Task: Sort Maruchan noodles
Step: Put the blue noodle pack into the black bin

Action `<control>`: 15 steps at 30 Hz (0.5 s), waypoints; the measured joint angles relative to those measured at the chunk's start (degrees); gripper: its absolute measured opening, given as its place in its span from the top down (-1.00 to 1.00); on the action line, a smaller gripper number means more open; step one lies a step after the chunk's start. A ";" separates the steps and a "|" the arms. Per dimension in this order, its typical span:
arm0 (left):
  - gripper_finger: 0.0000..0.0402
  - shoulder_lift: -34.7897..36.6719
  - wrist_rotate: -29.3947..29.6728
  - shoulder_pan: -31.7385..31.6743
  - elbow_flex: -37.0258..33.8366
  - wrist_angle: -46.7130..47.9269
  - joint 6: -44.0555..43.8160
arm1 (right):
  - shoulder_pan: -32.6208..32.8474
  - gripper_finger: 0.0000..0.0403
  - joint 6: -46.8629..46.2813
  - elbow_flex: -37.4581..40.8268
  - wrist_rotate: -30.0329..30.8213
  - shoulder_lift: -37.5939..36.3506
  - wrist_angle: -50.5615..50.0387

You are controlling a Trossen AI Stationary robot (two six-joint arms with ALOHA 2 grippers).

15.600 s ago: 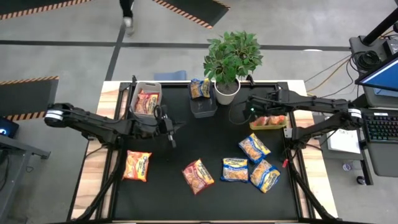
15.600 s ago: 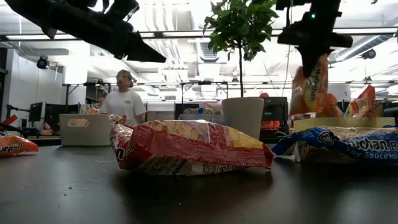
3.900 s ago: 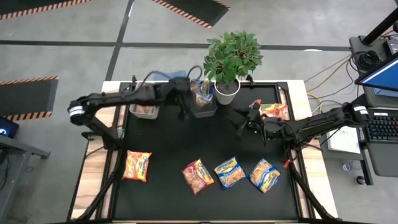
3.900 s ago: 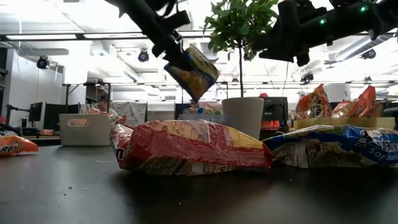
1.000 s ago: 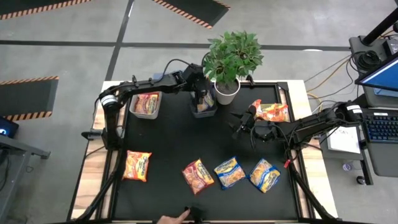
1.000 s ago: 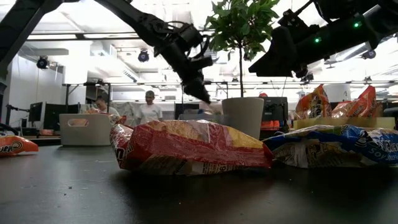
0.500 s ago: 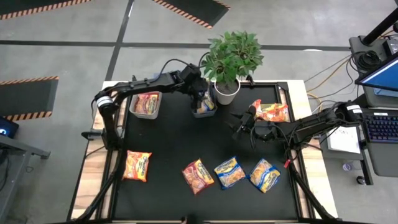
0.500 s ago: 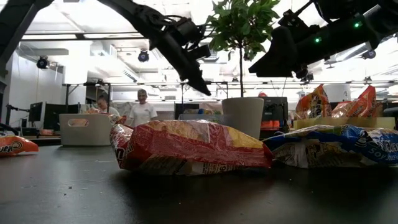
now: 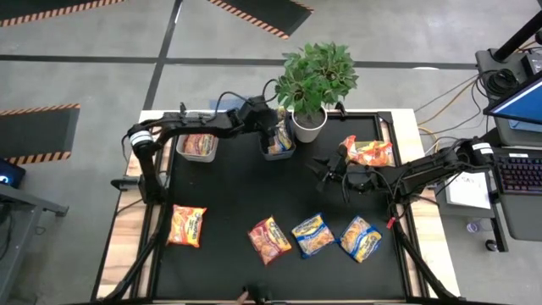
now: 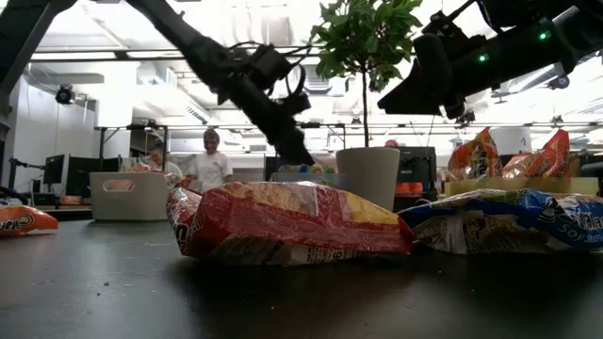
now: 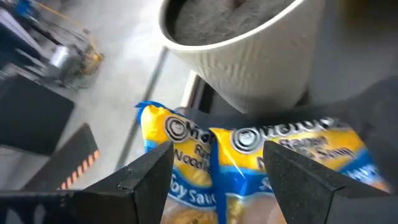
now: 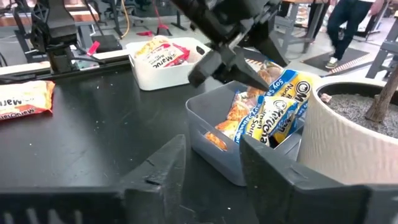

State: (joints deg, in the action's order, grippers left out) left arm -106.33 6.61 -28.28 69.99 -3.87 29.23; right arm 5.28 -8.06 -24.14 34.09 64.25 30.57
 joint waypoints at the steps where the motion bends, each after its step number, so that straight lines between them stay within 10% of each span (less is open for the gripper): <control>1: -0.15 -0.11 0.02 -0.05 -1.48 -3.24 -0.12 | 0.00 0.34 0.28 0.00 0.00 0.00 0.05; 7: 0.01 -0.80 -0.09 -0.01 -5.80 -11.79 -1.66 | -0.02 0.54 1.77 0.00 0.02 0.00 0.14; 15: 0.91 -3.59 -3.06 -0.05 -5.16 -10.29 -3.39 | -0.04 0.72 2.14 0.02 0.03 0.00 -0.08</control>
State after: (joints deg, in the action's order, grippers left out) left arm -109.92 3.55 -28.34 64.83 -14.16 25.84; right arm 5.23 -5.91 -24.12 34.12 64.25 30.49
